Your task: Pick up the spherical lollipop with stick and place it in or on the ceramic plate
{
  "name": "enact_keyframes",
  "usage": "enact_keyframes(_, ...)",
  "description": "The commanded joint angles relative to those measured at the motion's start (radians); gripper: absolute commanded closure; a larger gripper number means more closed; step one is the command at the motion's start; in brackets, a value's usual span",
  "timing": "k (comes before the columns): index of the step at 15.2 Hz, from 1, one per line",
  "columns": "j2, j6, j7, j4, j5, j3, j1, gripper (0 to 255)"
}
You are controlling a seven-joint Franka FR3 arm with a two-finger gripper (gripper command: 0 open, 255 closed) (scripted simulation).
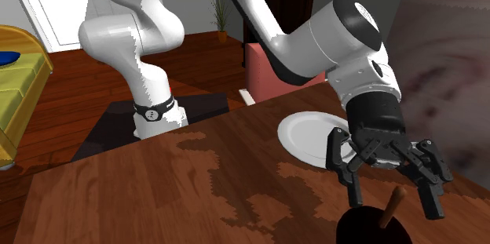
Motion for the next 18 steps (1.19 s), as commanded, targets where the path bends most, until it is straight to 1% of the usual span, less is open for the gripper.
enact_keyframes(1, 0.000, 0.000, 0.000, 0.000, 0.000, 0.000, 0.000, 0)
enact_keyframes(2, 0.000, 0.000, 0.000, 0.000, 0.000, 0.000, 0.000, 255)
enact_keyframes(11, 0.000, 0.000, 0.000, 0.000, 0.000, 0.000, 0.000, 255)
enact_keyframes(18, -0.074, 0.020, -0.069, 0.002, 0.054, 0.017, -0.020, 255)
